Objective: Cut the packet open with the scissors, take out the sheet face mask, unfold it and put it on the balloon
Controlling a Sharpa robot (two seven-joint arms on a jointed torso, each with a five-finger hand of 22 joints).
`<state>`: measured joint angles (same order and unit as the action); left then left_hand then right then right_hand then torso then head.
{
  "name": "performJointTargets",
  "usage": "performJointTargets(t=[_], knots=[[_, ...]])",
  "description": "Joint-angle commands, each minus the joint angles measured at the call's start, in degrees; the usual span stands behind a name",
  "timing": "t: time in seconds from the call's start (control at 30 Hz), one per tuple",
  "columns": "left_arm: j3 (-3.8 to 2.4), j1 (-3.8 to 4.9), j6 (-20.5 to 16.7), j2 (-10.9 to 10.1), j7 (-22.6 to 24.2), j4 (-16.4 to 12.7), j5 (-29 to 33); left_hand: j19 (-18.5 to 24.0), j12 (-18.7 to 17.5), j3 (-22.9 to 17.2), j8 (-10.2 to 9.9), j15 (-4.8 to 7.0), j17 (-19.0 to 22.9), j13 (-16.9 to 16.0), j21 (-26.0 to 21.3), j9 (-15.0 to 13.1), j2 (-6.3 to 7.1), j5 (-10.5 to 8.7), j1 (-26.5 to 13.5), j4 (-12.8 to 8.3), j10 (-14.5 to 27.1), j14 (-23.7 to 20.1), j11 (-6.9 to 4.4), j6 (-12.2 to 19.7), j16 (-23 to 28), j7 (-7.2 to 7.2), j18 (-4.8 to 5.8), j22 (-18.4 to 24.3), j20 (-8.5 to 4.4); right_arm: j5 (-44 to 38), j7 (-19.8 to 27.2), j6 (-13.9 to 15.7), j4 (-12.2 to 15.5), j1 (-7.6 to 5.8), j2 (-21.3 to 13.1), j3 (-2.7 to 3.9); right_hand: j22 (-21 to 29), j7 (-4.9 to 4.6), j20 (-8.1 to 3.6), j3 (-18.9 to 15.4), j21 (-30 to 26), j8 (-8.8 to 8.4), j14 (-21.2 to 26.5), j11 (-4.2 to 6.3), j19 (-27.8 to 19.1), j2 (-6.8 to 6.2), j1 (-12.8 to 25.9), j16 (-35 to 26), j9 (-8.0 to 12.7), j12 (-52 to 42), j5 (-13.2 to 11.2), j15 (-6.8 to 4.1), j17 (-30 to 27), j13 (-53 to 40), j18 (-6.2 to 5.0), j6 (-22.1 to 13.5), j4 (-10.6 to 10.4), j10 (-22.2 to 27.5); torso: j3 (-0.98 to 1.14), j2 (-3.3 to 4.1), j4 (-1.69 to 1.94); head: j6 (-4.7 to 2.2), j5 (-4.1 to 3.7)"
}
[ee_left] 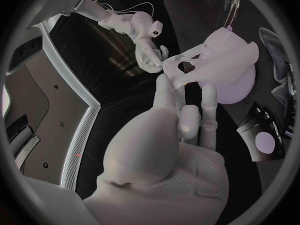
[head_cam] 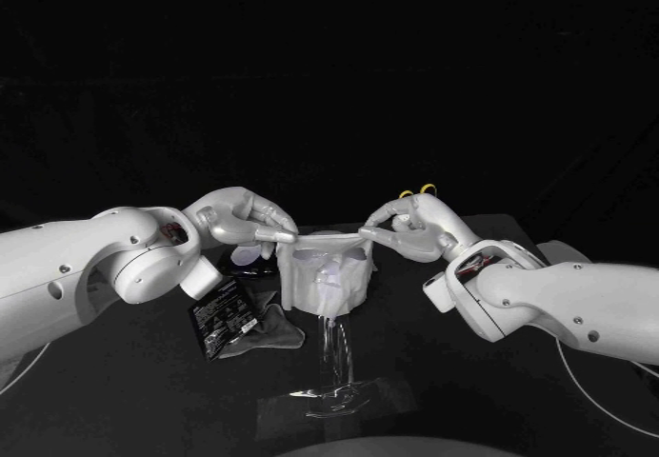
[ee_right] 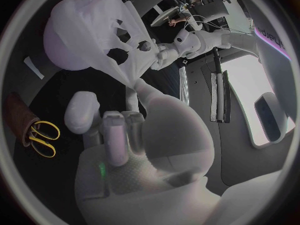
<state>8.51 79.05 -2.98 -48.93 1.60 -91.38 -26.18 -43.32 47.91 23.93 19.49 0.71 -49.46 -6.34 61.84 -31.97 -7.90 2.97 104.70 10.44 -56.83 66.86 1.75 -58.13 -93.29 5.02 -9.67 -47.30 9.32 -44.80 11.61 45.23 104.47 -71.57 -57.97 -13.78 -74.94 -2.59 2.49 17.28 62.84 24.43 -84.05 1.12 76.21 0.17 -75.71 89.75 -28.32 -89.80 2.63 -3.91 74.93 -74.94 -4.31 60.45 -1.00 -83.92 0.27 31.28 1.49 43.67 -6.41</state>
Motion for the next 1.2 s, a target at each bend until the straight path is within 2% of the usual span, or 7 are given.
performJointTargets(t=[0.03,0.23,0.37,0.8,0.83,1.03,1.2], knots=[[-0.06,0.04,-0.2,1.0,0.3,1.5,-0.6,-0.4,-0.2,0.4,-0.3,0.02,-0.1,0.0,0.3,0.0,-8.31,-0.18,0.2,-0.1,-0.5,0.5,-0.01,-0.5,-0.2,-0.11,-0.88,-0.1,-0.07,0.0,0.2,-0.9,-1.6,-0.15,1.0,0.06,-7.2,0.45,-0.08,0.4,0.0,1.53,-6.0,0.5,0.1,0.04,-0.4,0.2,-8.0,-0.2,0.2,-0.38,15.1,-15.1,-1.17,0.2,0.1,-6.1,0.05,-0.06,-0.07,0.32,0.13],[-0.06,0.04,-0.4,2.7,-0.8,5.0,-1.8,-0.4,-0.2,0.5,-0.4,0.03,-0.5,0.0,0.3,0.0,-8.34,-0.18,0.2,0.0,-0.5,0.7,0.0,-0.5,-0.1,-0.12,-0.88,-0.1,-0.1,-0.9,-0.6,-2.7,-5.8,-0.85,3.6,0.2,-7.2,0.44,-0.09,0.4,0.0,1.53,-6.0,0.5,0.1,0.06,-0.4,0.2,-8.0,-0.2,0.2,-0.39,15.1,-15.1,-1.17,0.2,0.1,-6.1,0.07,-0.06,-0.06,0.46,0.0],[-0.06,0.04,-1.2,3.8,-1.5,7.0,-2.1,-0.4,-0.2,0.5,-0.4,0.03,-0.5,0.0,0.3,0.0,-8.34,-0.18,0.2,0.0,-0.5,0.7,0.0,-0.5,-0.1,-0.12,-0.88,-0.1,-0.1,-2.1,-1.6,-4.5,-9.0,-1.31,5.4,0.31,-7.2,0.44,-0.09,0.4,-0.2,1.52,-6.0,0.49,0.0,0.07,-0.4,0.2,-8.0,-0.2,0.2,-0.39,15.1,-15.1,-1.21,0.2,0.1,-6.1,0.04,-0.2,0.07,0.88,-0.09],[-0.07,0.05,-3.1,6.9,-4.0,11.2,-3.4,-0.5,-0.3,0.5,-0.4,0.04,-0.5,0.0,0.3,0.0,-8.36,-0.17,0.2,0.0,-0.5,0.8,0.0,-0.5,-0.1,-0.14,-0.87,-0.1,-0.13,-4.7,-6.0,-10.5,-17.5,-1.9,10.4,0.44,-7.1,0.4,-0.12,0.5,-0.5,1.51,-6.0,0.47,-0.1,0.15,-0.3,0.2,-8.0,-0.2,0.2,-0.39,15.1,-15.1,-1.26,0.1,0.0,-6.1,0.12,-0.29,-0.1,1.28,0.57],[-0.07,0.05,-3.1,7.2,-4.1,11.6,-3.4,-0.5,-0.3,0.5,-0.4,0.04,-0.5,0.0,0.3,0.0,-8.36,-0.17,0.2,0.0,-0.5,0.8,0.0,-0.5,-0.1,-0.14,-0.87,-0.1,-0.13,-4.9,-6.3,-10.7,-18.0,-1.91,10.7,0.44,-7.1,0.4,-0.12,0.5,-0.5,1.51,-6.0,0.47,-0.1,0.15,-0.3,0.2,-8.0,-0.2,0.2,-0.39,15.1,-15.1,-1.26,0.1,0.0,-6.1,0.11,-0.3,-0.08,1.49,0.64],[-0.04,-0.14,-2.8,9.6,-4.7,14.8,-3.7,-0.5,-0.3,0.5,-0.4,0.04,-0.6,0.0,0.3,0.0,-8.37,-0.17,0.2,0.1,-0.5,0.8,0.0,-0.5,-0.1,-0.14,-0.87,-0.1,-0.14,-6.1,-7.7,-11.2,-20.4,-1.9,12.4,0.45,-7.0,0.37,-0.13,0.6,-0.9,1.5,-6.0,0.45,-0.3,0.18,-0.2,0.2,-8.0,-0.2,0.2,-0.38,15.1,-15.1,-1.35,0.0,0.0,-6.1,0.1,-0.32,-0.1,1.64,0.72],[-0.04,-0.79,-3.1,11.6,-4.5,17.8,-3.7,-0.5,-0.3,0.5,-0.5,0.04,-0.6,0.1,0.3,0.0,-8.38,-0.17,0.2,0.1,-0.5,0.9,0.01,-0.4,-0.2,-0.14,-0.87,-0.1,-0.15,-6.5,-9.0,-9.8,-22.6,-1.89,14.0,0.45,-7.0,0.36,-0.14,0.6,-1.0,1.5,-6.0,0.44,-0.4,0.18,-0.2,0.2,-8.0,-0.2,0.2,-0.38,15.1,-15.1,-1.36,0.0,-0.1,-6.1,0.14,-0.31,-0.15,1.61,0.74]])
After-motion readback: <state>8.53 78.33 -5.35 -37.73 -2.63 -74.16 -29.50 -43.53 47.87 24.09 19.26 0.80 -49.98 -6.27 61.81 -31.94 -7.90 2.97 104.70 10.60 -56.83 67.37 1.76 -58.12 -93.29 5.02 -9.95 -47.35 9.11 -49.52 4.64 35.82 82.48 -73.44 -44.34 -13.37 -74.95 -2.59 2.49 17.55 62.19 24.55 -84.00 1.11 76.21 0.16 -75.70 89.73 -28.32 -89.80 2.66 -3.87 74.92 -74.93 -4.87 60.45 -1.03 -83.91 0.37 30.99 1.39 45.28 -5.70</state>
